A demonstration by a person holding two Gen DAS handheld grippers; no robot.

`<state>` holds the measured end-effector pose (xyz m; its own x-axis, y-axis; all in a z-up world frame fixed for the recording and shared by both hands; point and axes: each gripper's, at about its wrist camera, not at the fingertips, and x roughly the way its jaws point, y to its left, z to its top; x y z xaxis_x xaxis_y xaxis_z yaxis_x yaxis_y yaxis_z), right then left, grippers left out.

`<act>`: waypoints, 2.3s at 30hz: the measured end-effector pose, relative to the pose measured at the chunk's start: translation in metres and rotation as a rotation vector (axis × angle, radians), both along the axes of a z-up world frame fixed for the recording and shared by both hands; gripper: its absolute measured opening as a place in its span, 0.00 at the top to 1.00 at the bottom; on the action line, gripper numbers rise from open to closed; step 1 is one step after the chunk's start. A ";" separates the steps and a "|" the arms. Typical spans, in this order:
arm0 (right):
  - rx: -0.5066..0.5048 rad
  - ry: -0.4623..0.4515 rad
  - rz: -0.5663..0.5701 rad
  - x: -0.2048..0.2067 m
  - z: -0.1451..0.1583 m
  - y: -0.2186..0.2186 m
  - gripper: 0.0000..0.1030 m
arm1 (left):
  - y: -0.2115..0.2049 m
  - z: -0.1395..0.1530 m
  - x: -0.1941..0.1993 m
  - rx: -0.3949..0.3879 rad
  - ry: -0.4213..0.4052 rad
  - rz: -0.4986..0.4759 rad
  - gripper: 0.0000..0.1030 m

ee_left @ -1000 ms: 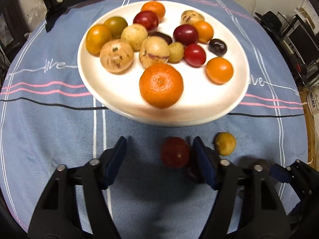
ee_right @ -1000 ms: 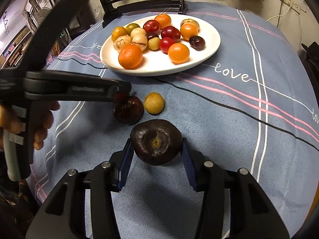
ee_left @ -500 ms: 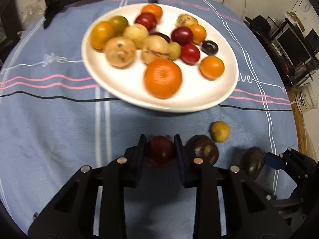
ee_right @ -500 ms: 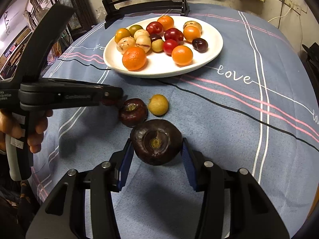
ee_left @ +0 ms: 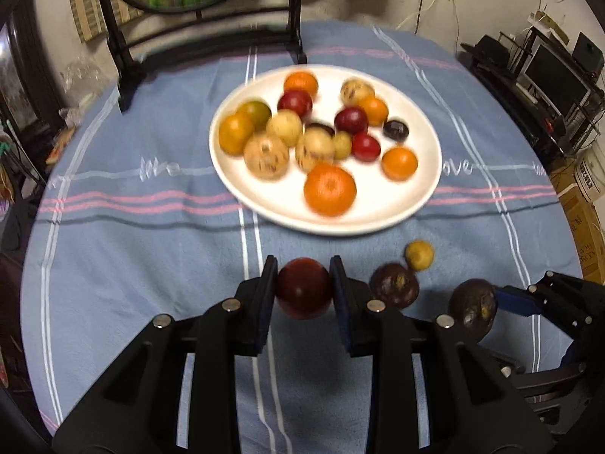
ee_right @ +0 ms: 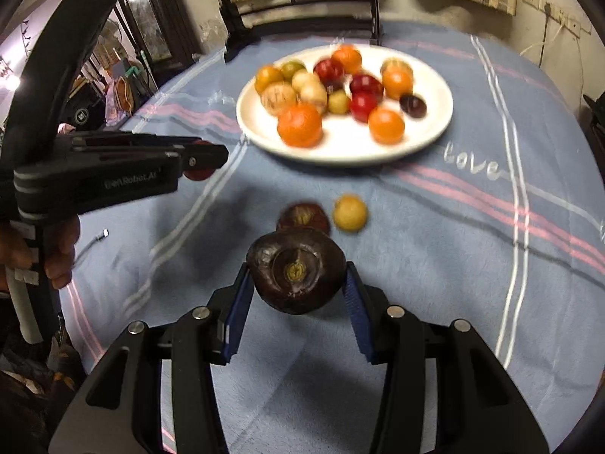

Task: Organize fruits
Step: 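Carry the red plum over the plate with the left tool while the right tool carries the dark plum, then release both plums onto the plate and open both tools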

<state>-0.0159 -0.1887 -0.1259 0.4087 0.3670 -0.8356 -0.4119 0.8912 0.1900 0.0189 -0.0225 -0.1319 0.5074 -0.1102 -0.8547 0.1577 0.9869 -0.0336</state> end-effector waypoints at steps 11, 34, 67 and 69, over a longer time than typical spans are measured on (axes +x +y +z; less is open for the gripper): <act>0.035 -0.153 -0.029 0.039 0.065 -0.006 0.53 | -0.009 0.045 0.030 0.028 -0.118 -0.016 0.72; 0.047 -0.165 -0.023 0.145 0.063 0.002 0.53 | -0.017 0.027 0.117 0.076 -0.107 -0.021 0.72; 0.032 -0.100 -0.052 0.211 0.032 -0.004 0.53 | -0.007 0.003 0.149 0.097 -0.094 -0.022 0.72; 0.024 -0.089 -0.054 0.211 0.029 -0.004 0.53 | -0.009 0.002 0.150 0.097 -0.089 -0.024 0.72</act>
